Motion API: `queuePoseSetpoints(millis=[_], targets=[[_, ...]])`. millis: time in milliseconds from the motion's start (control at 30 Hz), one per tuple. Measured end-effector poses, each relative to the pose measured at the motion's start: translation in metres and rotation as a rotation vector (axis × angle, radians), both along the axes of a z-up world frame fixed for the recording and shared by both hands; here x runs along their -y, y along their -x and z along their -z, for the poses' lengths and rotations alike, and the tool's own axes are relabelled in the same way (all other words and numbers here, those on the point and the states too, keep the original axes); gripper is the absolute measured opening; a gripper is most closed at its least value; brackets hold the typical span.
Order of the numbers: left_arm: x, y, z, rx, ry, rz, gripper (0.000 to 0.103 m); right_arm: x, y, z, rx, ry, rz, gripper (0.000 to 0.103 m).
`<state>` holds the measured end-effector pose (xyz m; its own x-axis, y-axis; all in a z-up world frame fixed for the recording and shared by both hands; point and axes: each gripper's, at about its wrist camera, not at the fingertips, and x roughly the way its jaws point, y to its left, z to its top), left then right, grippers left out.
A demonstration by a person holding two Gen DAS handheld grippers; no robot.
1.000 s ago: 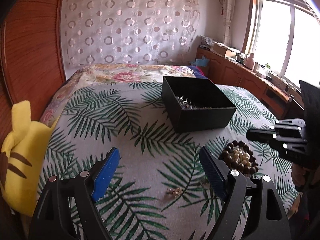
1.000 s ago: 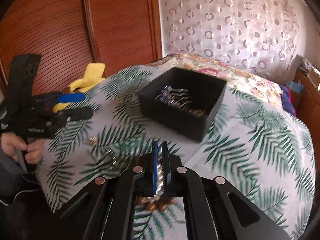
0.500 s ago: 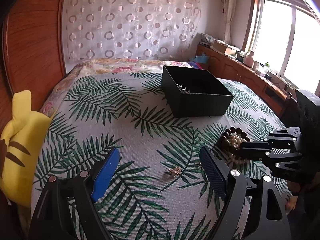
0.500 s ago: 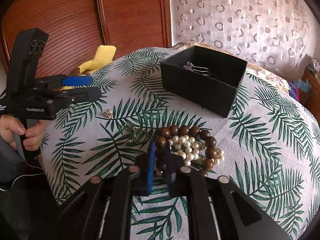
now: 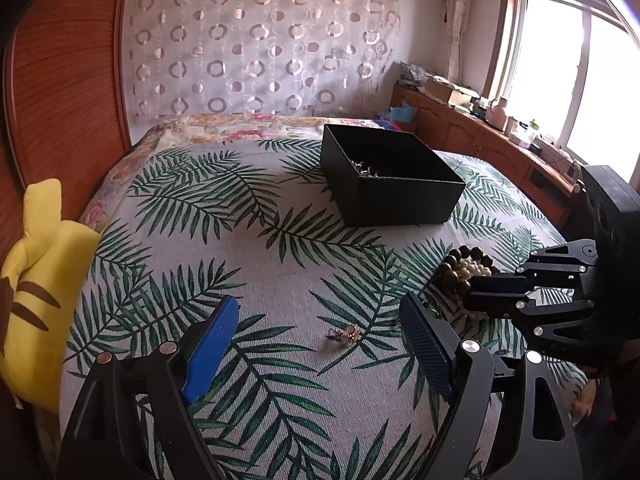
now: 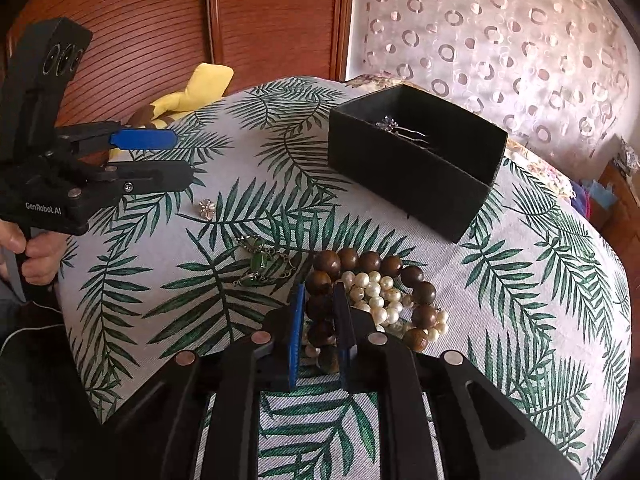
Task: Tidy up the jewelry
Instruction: 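Grasp the brown wooden bead bracelet with the right tool and lift it, then grasp the small earring with the left tool while the right tool holds the bracelet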
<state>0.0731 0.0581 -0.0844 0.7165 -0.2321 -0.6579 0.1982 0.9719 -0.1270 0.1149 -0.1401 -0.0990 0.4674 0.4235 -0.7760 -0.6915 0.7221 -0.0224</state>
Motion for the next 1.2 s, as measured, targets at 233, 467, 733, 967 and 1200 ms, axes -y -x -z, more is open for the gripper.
queuePoseSetpoints(millis=[233, 467, 733, 967, 1200], targets=[[0.002, 0.001, 0.006, -0.014, -0.008, 0.008, 0.079, 0.013, 0.001, -0.013, 0.037, -0.059, 0.028, 0.015], [0.009, 0.005, 0.010, -0.025, -0.020, 0.061, 0.072, 0.043, -0.003, -0.052, 0.131, -0.151, 0.110, 0.015], [0.024, 0.002, 0.016, -0.056, -0.028, 0.111, 0.048, 0.067, -0.008, -0.084, 0.200, -0.197, 0.157, 0.015], [0.029, -0.002, 0.020, -0.073, -0.053, 0.108, 0.035, 0.075, -0.006, -0.091, 0.210, -0.209, 0.166, 0.015], [0.033, -0.005, 0.025, -0.088, -0.094, 0.097, 0.032, 0.076, -0.006, -0.088, 0.198, -0.209, 0.169, 0.015]])
